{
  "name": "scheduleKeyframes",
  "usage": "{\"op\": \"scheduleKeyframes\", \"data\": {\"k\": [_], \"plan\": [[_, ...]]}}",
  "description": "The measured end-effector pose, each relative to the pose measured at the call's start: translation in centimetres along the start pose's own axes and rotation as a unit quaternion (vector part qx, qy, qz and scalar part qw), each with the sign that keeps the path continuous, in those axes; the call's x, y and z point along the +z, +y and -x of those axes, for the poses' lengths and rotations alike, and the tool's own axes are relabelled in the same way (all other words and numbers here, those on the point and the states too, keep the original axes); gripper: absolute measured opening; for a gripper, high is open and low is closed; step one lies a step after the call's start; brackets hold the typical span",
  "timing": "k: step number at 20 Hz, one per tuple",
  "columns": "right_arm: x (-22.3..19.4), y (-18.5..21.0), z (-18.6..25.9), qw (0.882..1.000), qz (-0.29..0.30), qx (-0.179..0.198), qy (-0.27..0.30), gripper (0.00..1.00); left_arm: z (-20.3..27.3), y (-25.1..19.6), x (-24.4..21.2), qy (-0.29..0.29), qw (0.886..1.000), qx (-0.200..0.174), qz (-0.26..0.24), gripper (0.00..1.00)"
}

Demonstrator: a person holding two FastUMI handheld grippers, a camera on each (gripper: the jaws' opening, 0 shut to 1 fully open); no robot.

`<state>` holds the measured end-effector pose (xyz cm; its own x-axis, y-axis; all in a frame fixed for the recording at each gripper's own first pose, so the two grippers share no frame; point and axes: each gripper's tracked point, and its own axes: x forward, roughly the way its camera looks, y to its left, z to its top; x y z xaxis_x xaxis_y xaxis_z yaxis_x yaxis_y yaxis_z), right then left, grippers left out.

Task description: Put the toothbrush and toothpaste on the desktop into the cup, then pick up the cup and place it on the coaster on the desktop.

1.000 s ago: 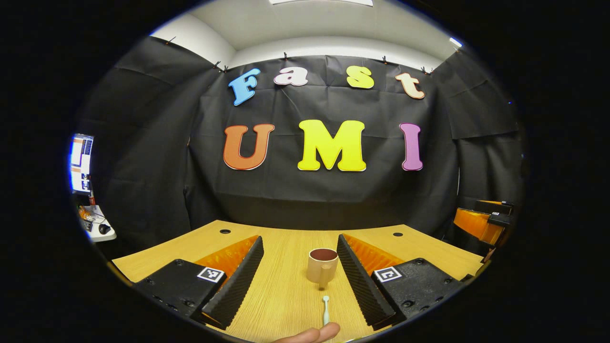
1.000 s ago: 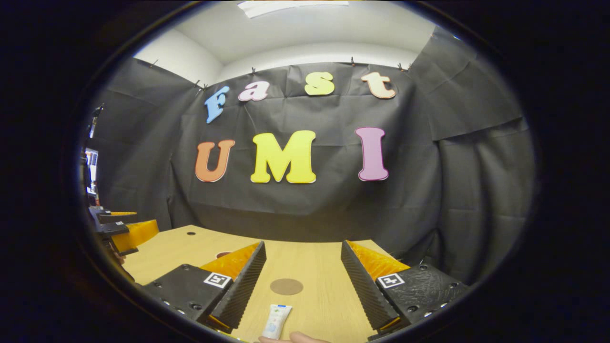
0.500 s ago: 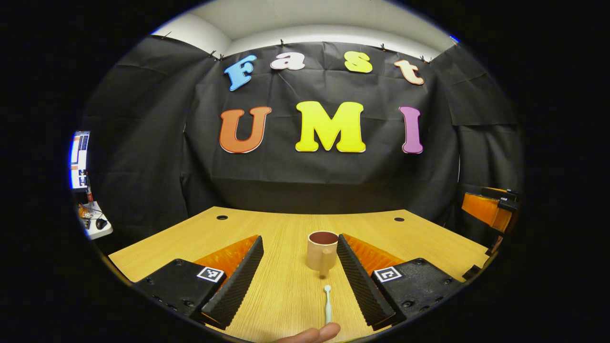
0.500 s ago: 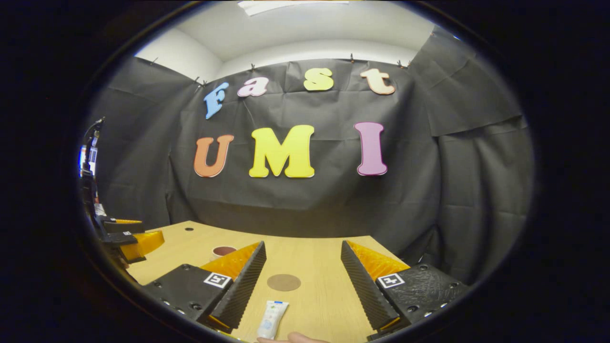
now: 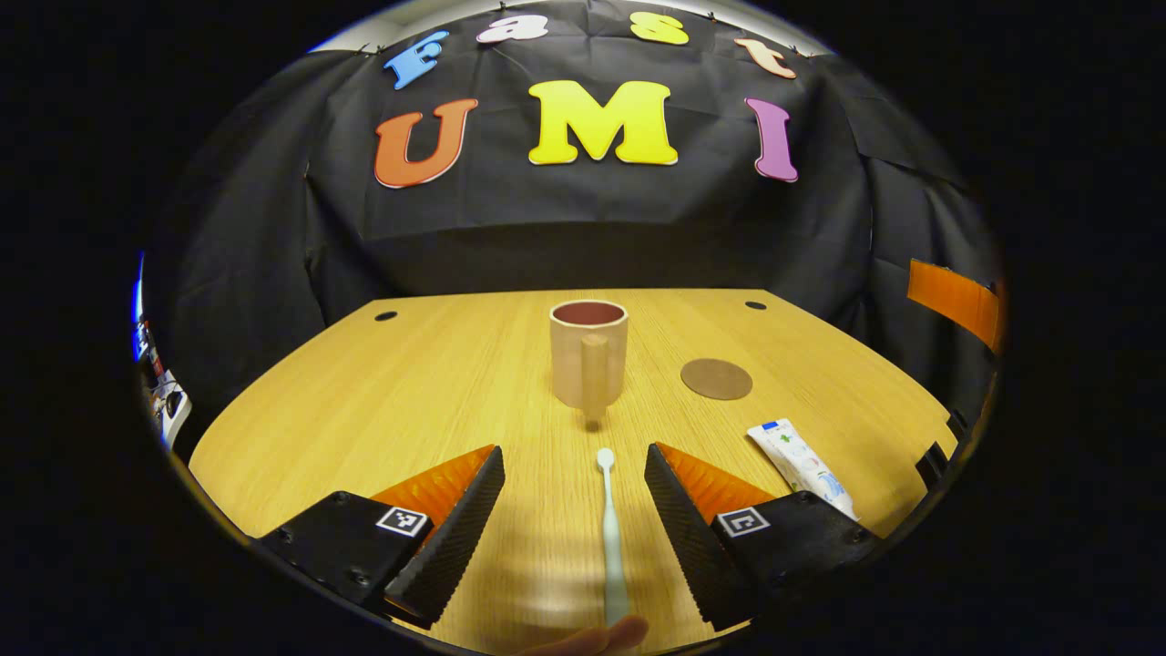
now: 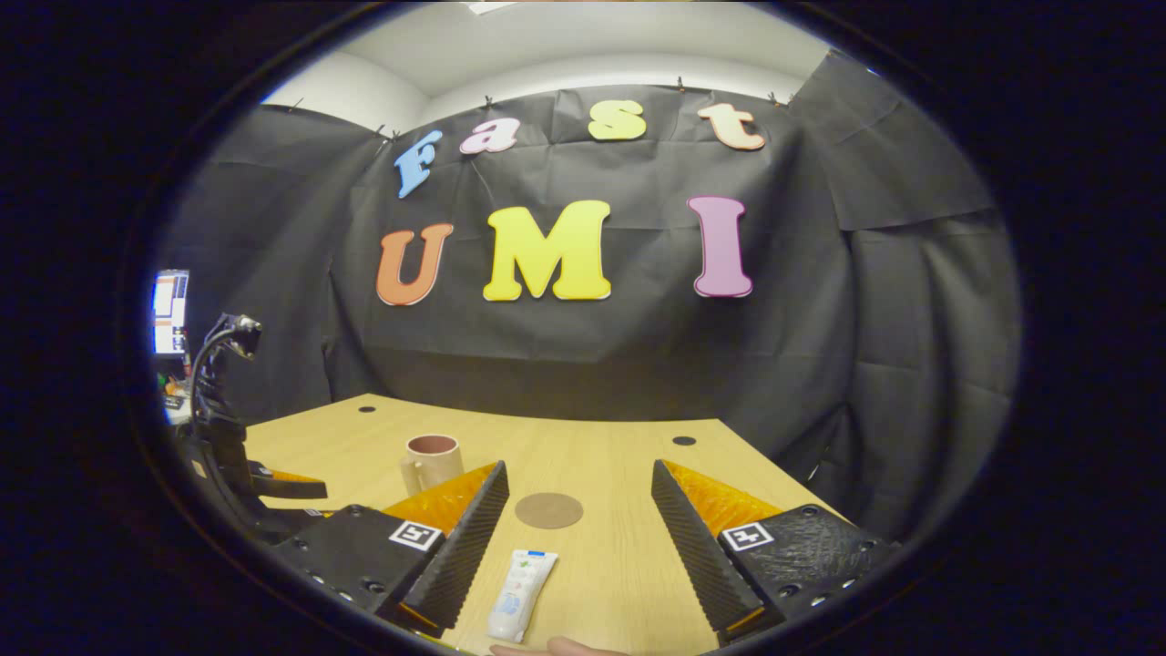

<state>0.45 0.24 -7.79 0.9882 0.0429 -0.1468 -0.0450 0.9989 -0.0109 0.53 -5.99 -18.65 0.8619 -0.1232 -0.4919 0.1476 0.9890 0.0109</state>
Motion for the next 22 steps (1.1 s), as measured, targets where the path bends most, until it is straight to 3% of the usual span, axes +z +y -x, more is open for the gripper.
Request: {"op": "scheduleKeyframes", "data": {"k": [4,11,14,15,16,17,18,22], "plan": [[-2.6,0.8,-0.5,0.999,-0.006,0.014,0.036,0.95,-1.0,-1.1,-1.6,0.039,0.999,-0.017,0.017,1.0],[-5.3,3.1,-0.7,0.996,0.02,0.044,0.077,0.96,-0.3,-0.7,-3.1,0.087,0.995,-0.041,0.028,0.71],[-6.2,3.9,-0.7,0.994,0.019,0.054,0.092,0.96,-0.1,0.0,-3.3,0.1,0.994,-0.038,0.034,0.48],[-6.4,4.2,-0.7,0.994,0.021,0.056,0.094,0.96,-0.3,0.1,-3.6,0.103,0.994,-0.035,0.03,0.51],[-6.7,4.2,-0.8,0.994,0.025,0.055,0.096,0.97,-0.4,0.4,-3.6,0.101,0.994,-0.035,0.028,0.33],[-6.8,4.1,-1.0,0.993,0.027,0.052,0.097,0.97,-0.3,0.6,-3.7,0.1,0.994,-0.032,0.027,0.3],[-7.0,4.1,-1.1,0.993,0.029,0.051,0.101,0.95,-0.3,0.7,-3.6,0.099,0.994,-0.032,0.028,0.2],[-8.1,4.3,-1.1,0.991,0.03,0.05,0.12,0.97,0.1,0.5,-3.5,0.087,0.994,-0.052,0.04,0.11]]}}
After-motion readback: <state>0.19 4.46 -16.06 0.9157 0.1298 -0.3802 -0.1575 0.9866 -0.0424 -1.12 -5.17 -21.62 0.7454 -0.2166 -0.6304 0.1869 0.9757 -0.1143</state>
